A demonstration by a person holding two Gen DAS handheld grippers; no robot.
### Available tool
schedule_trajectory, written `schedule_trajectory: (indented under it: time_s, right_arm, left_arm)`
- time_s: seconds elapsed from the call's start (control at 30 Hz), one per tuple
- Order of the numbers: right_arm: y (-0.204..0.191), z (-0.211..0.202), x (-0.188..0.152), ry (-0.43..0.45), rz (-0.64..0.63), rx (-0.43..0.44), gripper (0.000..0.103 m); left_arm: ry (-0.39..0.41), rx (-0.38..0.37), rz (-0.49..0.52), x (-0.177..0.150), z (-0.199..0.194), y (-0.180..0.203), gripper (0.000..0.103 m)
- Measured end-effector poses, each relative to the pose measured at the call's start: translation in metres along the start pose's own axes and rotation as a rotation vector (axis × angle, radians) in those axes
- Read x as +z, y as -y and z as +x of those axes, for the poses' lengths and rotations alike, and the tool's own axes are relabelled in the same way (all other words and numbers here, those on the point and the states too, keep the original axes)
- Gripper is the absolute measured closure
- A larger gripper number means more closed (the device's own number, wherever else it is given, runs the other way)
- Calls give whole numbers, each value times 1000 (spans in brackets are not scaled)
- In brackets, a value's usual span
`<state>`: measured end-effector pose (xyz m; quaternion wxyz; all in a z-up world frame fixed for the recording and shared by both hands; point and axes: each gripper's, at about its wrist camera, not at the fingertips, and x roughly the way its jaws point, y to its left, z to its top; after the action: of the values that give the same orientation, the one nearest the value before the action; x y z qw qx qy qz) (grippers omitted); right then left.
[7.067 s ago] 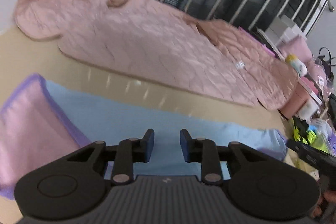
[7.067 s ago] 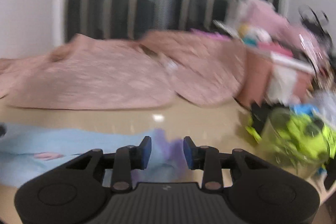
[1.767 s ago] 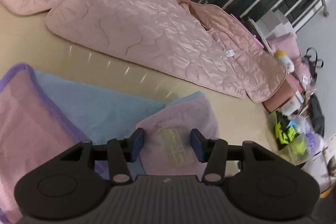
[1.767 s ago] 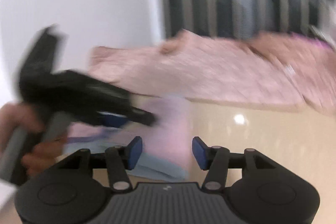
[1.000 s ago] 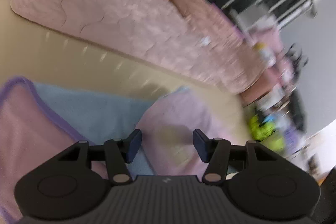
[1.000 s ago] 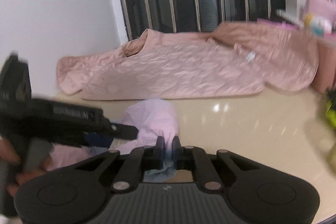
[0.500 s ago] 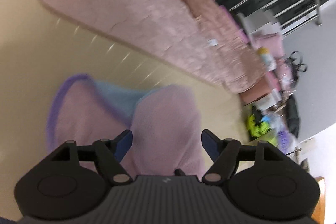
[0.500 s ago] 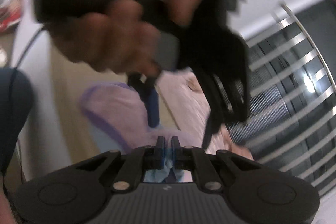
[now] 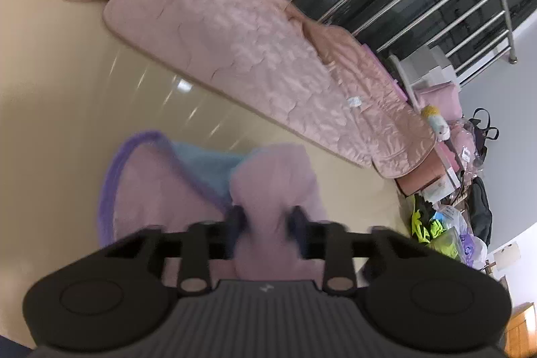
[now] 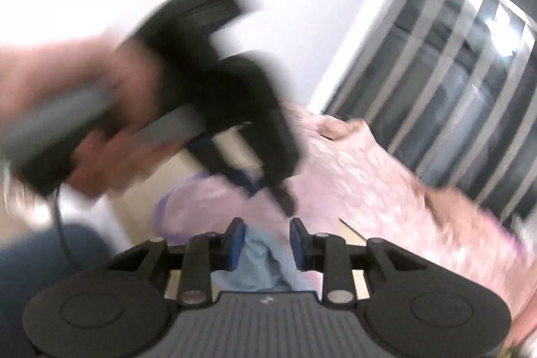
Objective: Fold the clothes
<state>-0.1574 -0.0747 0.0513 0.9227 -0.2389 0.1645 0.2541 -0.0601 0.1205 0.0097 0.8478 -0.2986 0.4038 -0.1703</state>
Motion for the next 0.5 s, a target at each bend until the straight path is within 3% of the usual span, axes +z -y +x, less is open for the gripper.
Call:
schedule_trajectory:
  time_s: [0.1,0.2,0.27,0.37,0.43,0.5]
  right_arm:
    - [30,17,5,-30,110,12,76]
    - [47,38,-1,-94,204,99,76]
    - [40,37,-7,-114,198,165,75]
    - [11,26,-16,-103,68,175,73]
    - [-8,24,-21,-98,-13,167,73]
    - [-19,24,-23,-91,-49,160,69]
  left_arm:
    - [8,15,-14,-2,0,-4,67]
    - [12,51,-32,-2,-2,-8,73]
    - [17,75,-30,-2,-5,-8,72]
    - [80,121,-17,2,-20,0,72]
    - [156,47,-5,7,-33,12,69]
    - [157,-45,9,14,-29,22,62]
